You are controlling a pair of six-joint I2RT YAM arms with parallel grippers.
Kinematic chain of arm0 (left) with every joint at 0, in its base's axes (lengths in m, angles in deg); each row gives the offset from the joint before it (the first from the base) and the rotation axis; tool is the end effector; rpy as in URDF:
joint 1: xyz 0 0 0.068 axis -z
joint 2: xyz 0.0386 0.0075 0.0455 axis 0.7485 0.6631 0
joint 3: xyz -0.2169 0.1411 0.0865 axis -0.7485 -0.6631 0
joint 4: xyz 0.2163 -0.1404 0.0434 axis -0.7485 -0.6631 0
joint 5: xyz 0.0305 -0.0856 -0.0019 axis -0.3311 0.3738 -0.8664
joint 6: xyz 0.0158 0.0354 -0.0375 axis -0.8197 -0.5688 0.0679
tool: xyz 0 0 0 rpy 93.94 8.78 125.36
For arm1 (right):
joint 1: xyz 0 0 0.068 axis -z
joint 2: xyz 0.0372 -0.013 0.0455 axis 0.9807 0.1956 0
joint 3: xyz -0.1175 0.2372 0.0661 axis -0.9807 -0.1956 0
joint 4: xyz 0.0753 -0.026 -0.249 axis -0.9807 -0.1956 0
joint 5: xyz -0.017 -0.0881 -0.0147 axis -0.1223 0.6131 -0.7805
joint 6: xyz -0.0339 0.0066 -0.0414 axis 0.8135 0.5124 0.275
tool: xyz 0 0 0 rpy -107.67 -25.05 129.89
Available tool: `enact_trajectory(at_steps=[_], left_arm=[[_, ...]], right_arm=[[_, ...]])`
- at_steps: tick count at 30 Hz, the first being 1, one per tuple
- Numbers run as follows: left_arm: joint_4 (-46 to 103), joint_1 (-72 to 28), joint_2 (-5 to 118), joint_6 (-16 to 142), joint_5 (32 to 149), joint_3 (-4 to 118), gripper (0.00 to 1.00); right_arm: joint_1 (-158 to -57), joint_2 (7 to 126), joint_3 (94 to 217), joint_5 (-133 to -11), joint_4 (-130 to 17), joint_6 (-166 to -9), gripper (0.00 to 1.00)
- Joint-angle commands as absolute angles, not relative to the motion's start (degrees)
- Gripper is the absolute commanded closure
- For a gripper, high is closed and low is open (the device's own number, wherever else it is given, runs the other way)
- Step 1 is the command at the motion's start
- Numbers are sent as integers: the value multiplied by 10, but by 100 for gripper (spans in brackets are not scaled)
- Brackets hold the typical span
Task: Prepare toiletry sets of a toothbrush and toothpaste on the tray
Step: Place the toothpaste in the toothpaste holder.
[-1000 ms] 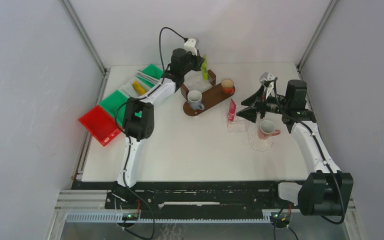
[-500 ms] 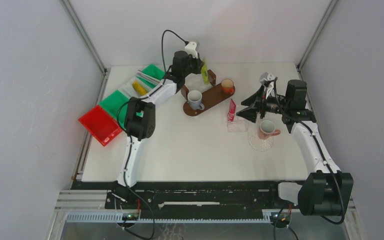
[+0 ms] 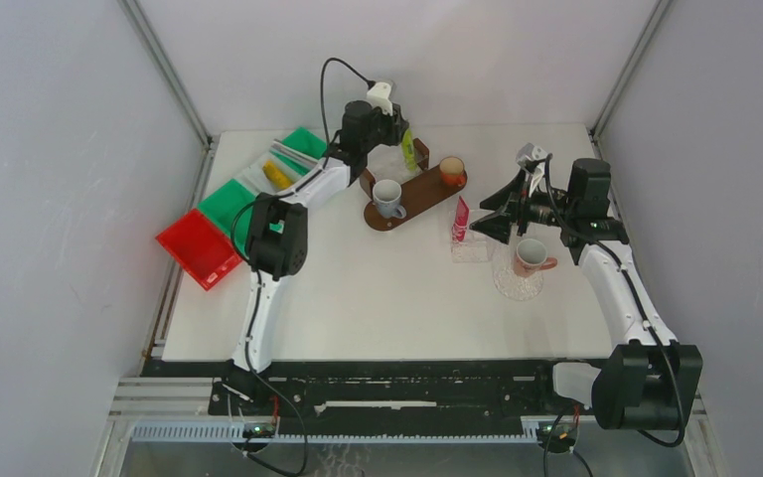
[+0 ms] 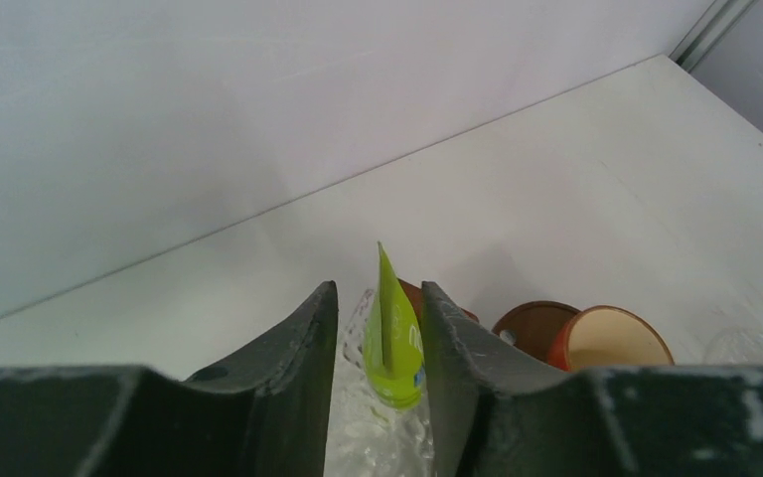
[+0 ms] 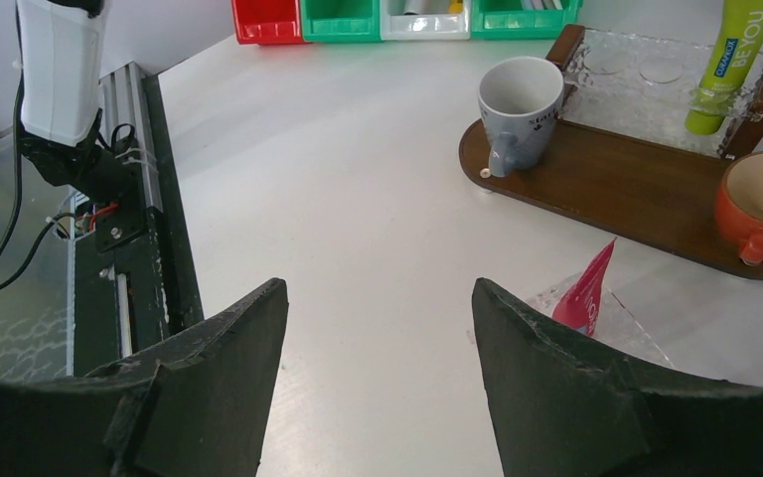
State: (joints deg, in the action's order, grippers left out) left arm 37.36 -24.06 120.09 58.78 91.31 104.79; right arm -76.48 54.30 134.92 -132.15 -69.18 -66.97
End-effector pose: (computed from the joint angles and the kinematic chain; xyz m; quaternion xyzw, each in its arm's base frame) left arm 0.5251 -0.2445 0.2472 0.1634 0.7356 -0.2365 0.6133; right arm 0.2554 0.0230 0.3188 -0.3596 0.6749 0.4157 0.4923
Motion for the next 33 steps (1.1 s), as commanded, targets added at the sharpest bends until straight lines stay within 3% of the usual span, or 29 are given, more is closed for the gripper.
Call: enact_trajectory(at_steps=[1, 11, 15, 23, 26, 33], left_arm=[[449, -235, 1095, 561, 891, 977, 56], [523, -253, 931, 525, 843, 809, 42], [513, -279, 877, 549, 818, 755, 31], [453, -403, 843, 788, 832, 675, 29], [434, -449, 854, 891, 830, 659, 34], [237, -447, 885, 956, 653, 731, 38]], right_arm=[[-760, 526, 1369, -1334, -683, -665, 24], [-760, 528, 1369, -1333, -684, -661, 24], [-761, 533, 1369, -1333, -686, -659, 24], [-774, 537, 1369, -1324, -689, -652, 24], [-776, 537, 1368, -1322, -690, -652, 24], [-777, 535, 1369, -1321, -689, -652, 24]])
